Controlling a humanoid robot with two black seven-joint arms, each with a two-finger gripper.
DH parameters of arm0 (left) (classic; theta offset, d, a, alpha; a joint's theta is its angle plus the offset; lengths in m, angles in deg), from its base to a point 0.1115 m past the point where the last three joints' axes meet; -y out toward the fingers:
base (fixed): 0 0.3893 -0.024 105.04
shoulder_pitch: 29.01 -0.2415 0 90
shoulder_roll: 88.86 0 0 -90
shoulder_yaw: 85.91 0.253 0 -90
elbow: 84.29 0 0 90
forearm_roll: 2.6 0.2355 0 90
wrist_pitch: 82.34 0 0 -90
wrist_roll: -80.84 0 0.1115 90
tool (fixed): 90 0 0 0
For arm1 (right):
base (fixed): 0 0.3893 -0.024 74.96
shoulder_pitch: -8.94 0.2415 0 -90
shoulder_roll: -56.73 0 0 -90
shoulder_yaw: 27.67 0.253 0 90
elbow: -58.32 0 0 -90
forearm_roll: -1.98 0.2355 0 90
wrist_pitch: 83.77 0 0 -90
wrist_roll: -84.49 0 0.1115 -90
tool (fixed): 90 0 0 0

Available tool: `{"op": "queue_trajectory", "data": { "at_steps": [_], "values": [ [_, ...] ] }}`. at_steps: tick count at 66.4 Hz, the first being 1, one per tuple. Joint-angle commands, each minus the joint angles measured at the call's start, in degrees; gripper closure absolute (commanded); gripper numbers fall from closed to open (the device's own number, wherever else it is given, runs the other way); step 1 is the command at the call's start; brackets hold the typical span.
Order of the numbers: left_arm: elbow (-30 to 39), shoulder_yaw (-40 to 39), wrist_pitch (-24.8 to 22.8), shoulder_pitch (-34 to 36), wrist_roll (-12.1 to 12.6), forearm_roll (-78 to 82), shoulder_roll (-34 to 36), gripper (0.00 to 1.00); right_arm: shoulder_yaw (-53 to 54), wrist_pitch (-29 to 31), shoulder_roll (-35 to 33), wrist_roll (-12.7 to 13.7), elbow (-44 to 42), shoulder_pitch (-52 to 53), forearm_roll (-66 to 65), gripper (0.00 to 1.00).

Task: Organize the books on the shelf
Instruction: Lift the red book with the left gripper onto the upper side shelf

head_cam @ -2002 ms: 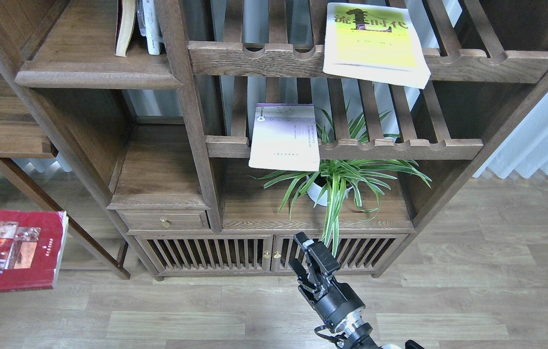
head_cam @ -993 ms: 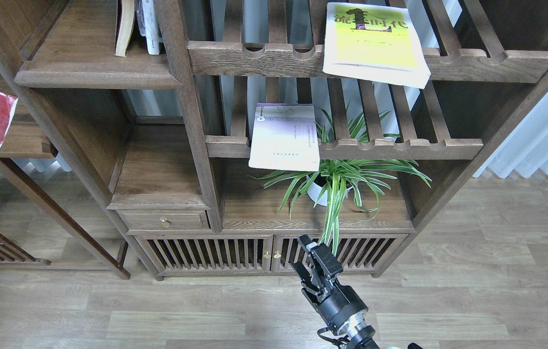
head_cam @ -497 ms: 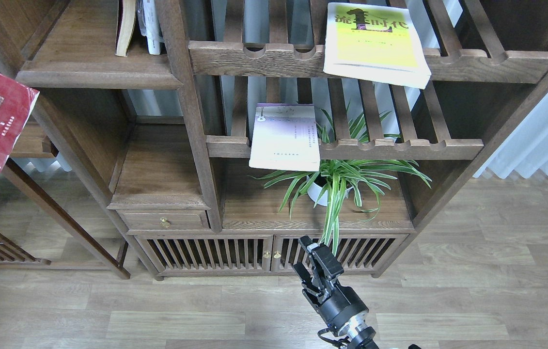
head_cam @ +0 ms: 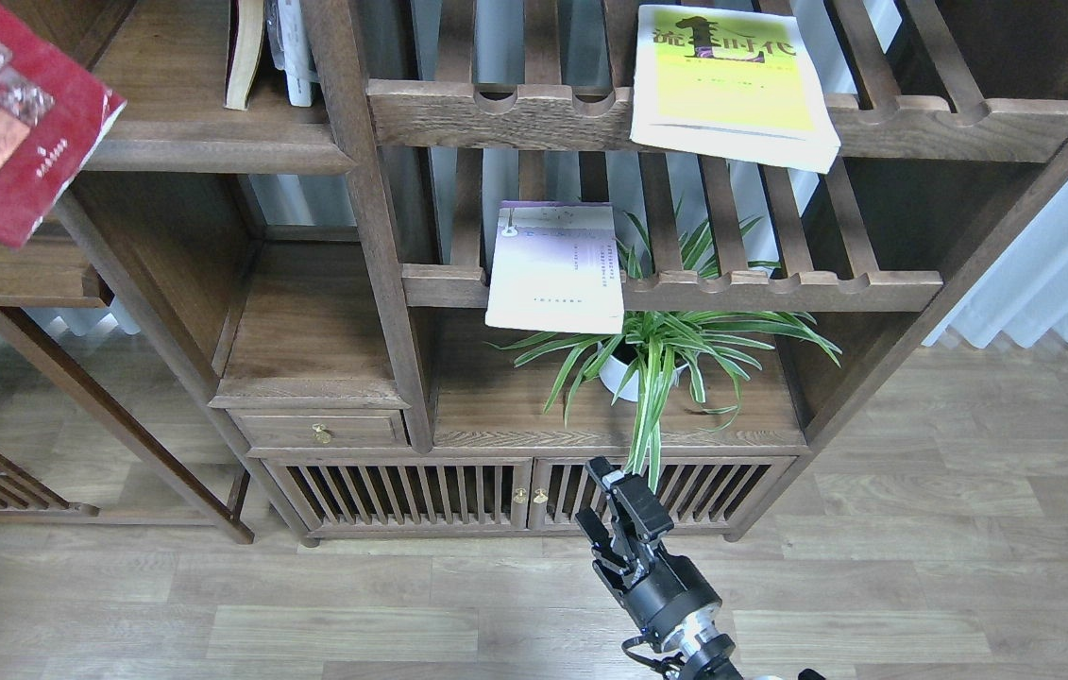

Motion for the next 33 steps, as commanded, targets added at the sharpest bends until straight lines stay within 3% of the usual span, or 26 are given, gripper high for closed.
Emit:
{"op": "queue_trajectory", "data": {
  "at_steps": [1, 18, 33],
  "values": [
    [-0.16, 1.03, 0.01, 2.51, 0.01, 1.5, 1.84, 0.95, 0.0, 0.07, 0.0, -0.06, 0.0, 0.08, 0.0, 0.01],
    [-2.0, 1.29, 0.01, 3.56, 1.32, 4.05, 8.78, 0.95, 0.79, 0.07, 0.0, 0.03, 0.0, 0.08, 0.0, 0.01],
    [-6.48, 8.4, 0.01, 14.02, 1.76, 7.92, 9.13, 0.95, 0.79, -0.37, 0.0, -0.06, -0.08, 0.7, -0.09, 0.01]
  ]
}}
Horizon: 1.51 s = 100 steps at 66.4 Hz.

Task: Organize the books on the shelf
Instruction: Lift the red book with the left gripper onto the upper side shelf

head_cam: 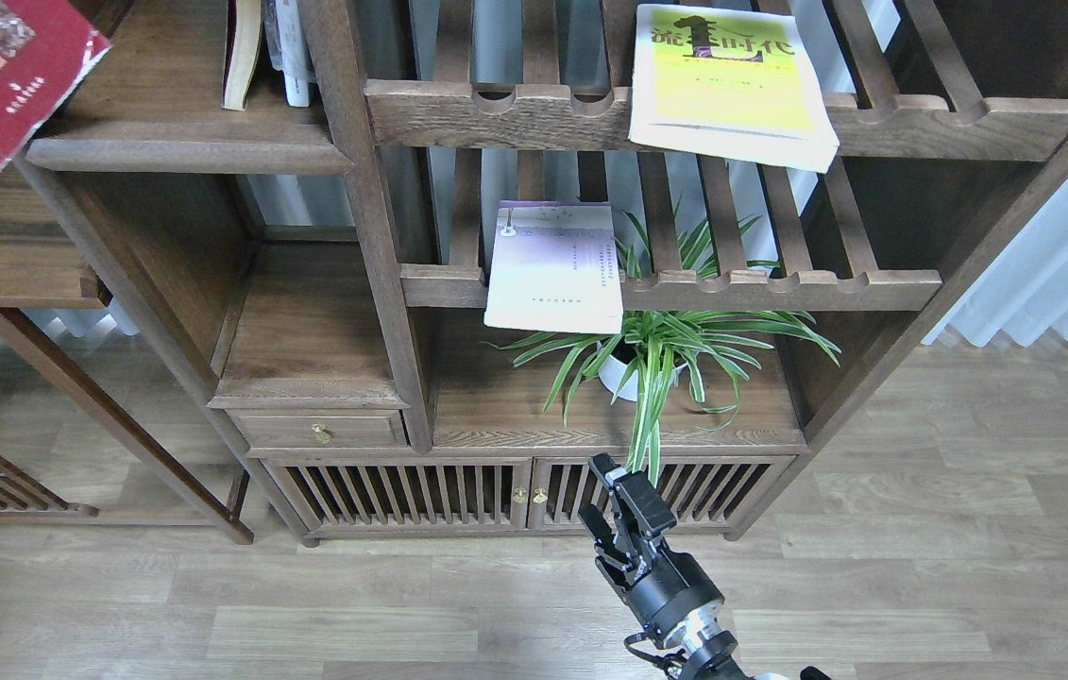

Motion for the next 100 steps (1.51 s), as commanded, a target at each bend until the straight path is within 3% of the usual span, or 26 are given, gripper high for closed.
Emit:
{"op": "queue_trajectory", "data": {
  "at_steps": [1, 19, 39, 71, 83, 90, 100],
  "values": [
    [-1.99, 4.09, 0.01, 4.93, 0.04, 1.23, 0.05, 0.95, 0.0, -0.49, 0.0, -0.06, 0.0, 0.2, -0.05, 0.01],
    [-4.63, 10.77, 0.01, 11.52, -0.05, 4.22, -2.05, 0.95, 0.0, -0.57, 0.0, -0.05, -0.26, 0.2, -0.05, 0.01],
    [-6.65, 11.21, 0.01, 18.03, -0.14, 14.77, -8.73, 0.95, 0.0, -0.57, 0.0, 0.03, -0.35, 0.2, -0.05, 0.01],
    [-15.87, 15.34, 0.01, 31.13, -0.93, 31.47, -17.35, 0.96, 0.08, -0.31, 0.0, 0.03, -0.26, 0.2, 0.04, 0.01],
    [-20.62, 15.34, 0.01, 34.64, -3.39, 34.72, -20.51, 0.96, 0.0, -0.31, 0.0, -0.06, -0.26, 0.2, 0.04, 0.01],
    [-23.87, 15.6, 0.01, 36.14, -7.07, 37.53, -22.0, 0.96, 0.0, -0.31, 0.0, -0.06, -0.26, 0.2, 0.04, 0.01],
    [-25.81, 15.61, 0.01, 36.4, -7.87, 38.59, -23.59, 0.96, 0.0, -0.22, 0.0, -0.06, -0.17, 0.11, 0.04, 0.01]
  ]
}}
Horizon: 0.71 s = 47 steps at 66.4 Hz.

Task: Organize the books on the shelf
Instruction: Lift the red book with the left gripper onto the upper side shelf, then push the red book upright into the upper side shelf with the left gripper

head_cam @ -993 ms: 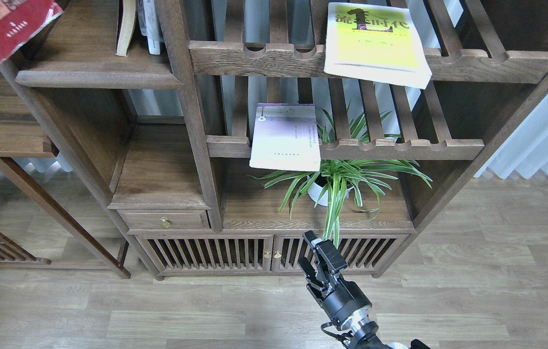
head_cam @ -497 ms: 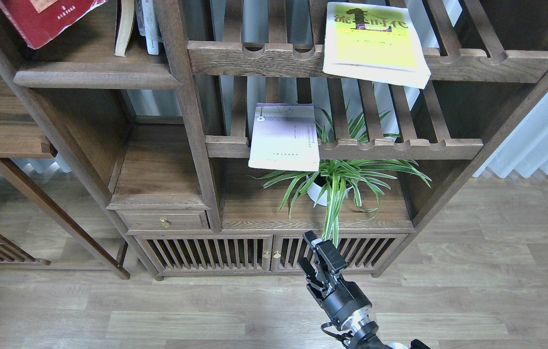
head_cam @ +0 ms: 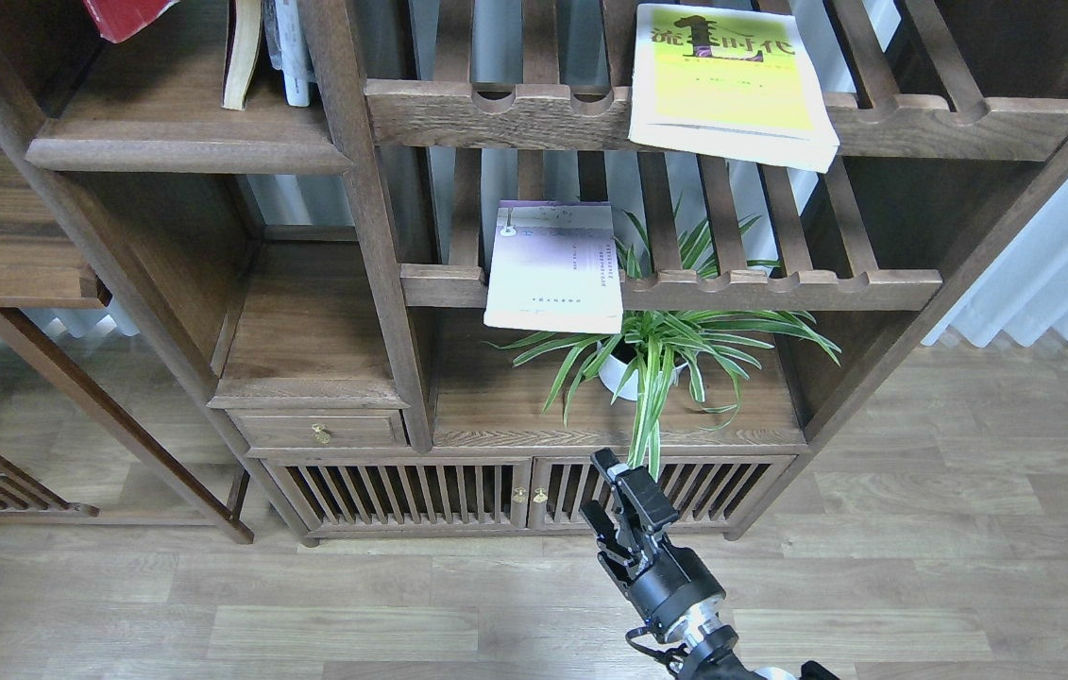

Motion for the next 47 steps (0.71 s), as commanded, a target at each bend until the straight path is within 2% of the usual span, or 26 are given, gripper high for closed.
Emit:
{"op": "queue_trajectory", "data": {
  "at_steps": [1, 18, 36, 47],
  "values": [
    [-1.76, 0.04, 0.0, 0.28, -0.74, 1.1, -1.31, 0.96, 0.0, 0.08, 0.0, -0.01, 0.08, -0.04, -0.01, 0.01],
    [-5.19, 0.39, 0.0, 0.81, -3.55, 1.72, -2.28, 0.96, 0.09, 0.17, 0.0, -0.01, 0.08, -0.04, -0.01, 0.01],
    [-9.23, 3.9, 0.0, 1.6, -8.29, 1.81, -3.16, 0.96, 0.7, 0.26, 0.0, -0.01, 0.17, -0.04, -0.01, 0.01],
    [-11.16, 4.79, 0.0, 1.6, -9.44, 1.81, -4.03, 0.96, 0.79, 0.35, 0.0, -0.01, 0.35, -0.04, 0.08, 0.01]
  ]
}}
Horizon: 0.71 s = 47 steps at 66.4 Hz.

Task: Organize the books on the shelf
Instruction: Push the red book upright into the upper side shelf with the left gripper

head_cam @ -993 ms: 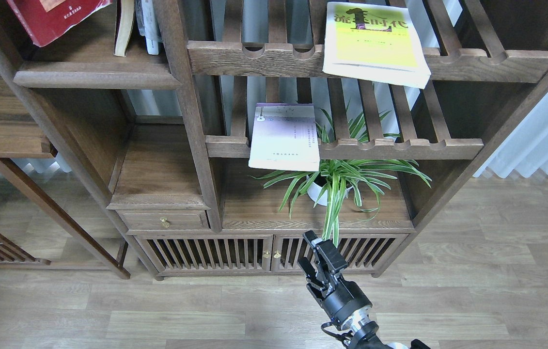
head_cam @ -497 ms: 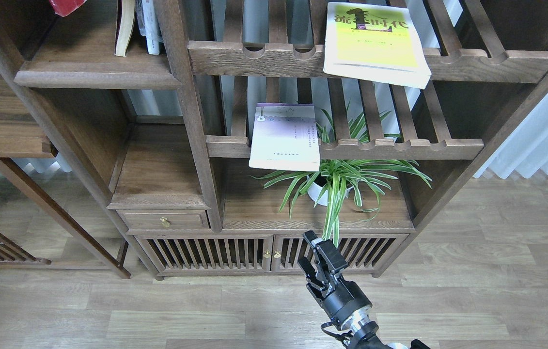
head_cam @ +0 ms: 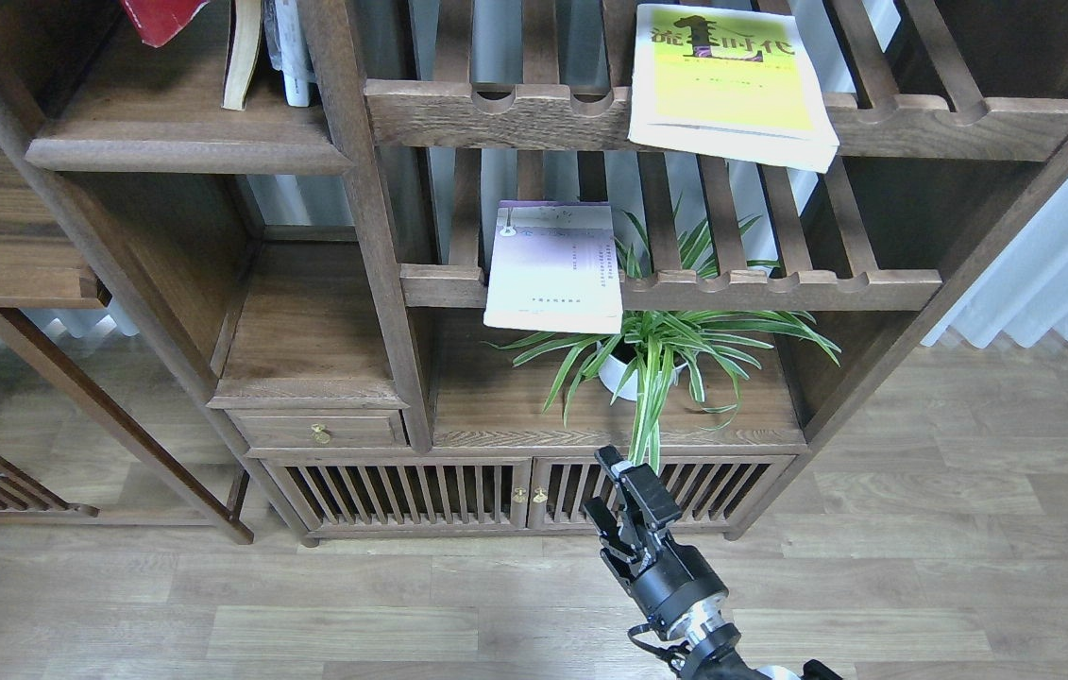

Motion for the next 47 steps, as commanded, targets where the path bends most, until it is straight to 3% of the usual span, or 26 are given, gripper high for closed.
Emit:
{"op": "queue_trajectory", "data": {
  "at_steps": [1, 47],
  "values": [
    [-1.49, 0.6, 0.0, 0.0, -0.8, 0.0, -0.64, 0.96, 0.05, 0.06, 0.0, 0.0, 0.12, 0.0, 0.08, 0.01],
    [-6.24, 7.11, 0.0, 3.43, -0.8, 2.02, -1.52, 0.96, 0.14, 0.68, 0.0, -0.09, 0.47, -0.17, 0.17, 0.01]
  ]
}}
